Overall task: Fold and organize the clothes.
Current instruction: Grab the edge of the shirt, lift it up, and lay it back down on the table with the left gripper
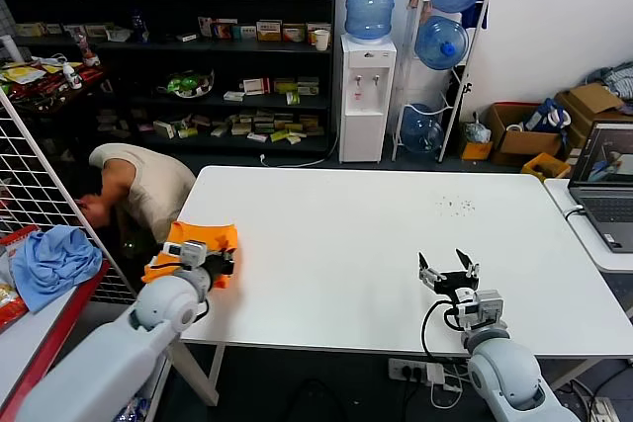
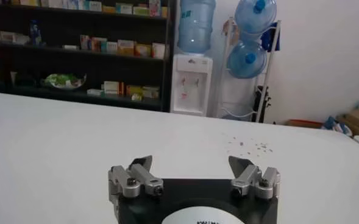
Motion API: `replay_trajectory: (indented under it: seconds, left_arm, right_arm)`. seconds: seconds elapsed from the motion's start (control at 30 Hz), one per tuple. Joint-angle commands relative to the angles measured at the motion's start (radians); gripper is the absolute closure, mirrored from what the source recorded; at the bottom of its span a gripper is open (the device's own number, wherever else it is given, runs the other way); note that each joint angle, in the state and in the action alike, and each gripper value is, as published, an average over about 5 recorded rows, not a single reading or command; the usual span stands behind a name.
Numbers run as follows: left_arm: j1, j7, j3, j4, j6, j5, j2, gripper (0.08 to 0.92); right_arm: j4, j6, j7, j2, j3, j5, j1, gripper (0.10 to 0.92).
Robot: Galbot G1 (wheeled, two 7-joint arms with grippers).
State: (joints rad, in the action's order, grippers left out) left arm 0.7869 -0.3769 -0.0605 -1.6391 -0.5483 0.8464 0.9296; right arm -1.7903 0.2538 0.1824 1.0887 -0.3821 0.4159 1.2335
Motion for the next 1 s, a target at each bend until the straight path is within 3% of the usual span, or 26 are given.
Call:
replay_trajectory:
  seconds: [0.03, 0.33, 0.47, 0.63, 0.77, 1.0]
  left_arm:
    - [-0.004, -0.071, 0.007, 0.121, 0.072, -0.057, 0.46, 0.867]
    - [0.016, -0.119, -0.015, 0.165, 0.158, -0.11, 0.683, 0.867]
    - [0.018, -0.131, -0.015, 0.198, 0.218, -0.113, 0.728, 0.867]
    - [0.022, -0.082, -0.012, 0.225, 0.346, -0.118, 0.728, 0.864]
    - [0.034, 0.003, -0.015, 0.219, 0.448, -0.138, 0.71, 0.792]
    - [0.108, 0.173, -0.018, 0.129, 0.575, -0.311, 0.527, 0.593]
  right_arm:
    - [0.02, -0.036, -0.012, 0.0, -0.008, -0.001, 0.002, 0.203]
    - [0.031, -0.038, -0.012, -0.012, -0.026, 0.007, -0.001, 0.203]
    - [0.032, -0.038, -0.011, -0.014, -0.03, 0.01, -0.001, 0.203]
    - [0.031, -0.038, -0.01, -0.014, -0.031, 0.011, -0.001, 0.203]
    - [0.029, -0.042, -0.013, -0.014, -0.03, 0.011, -0.001, 0.203]
    - [0.056, -0.109, -0.031, 0.001, -0.019, -0.058, -0.013, 0.203]
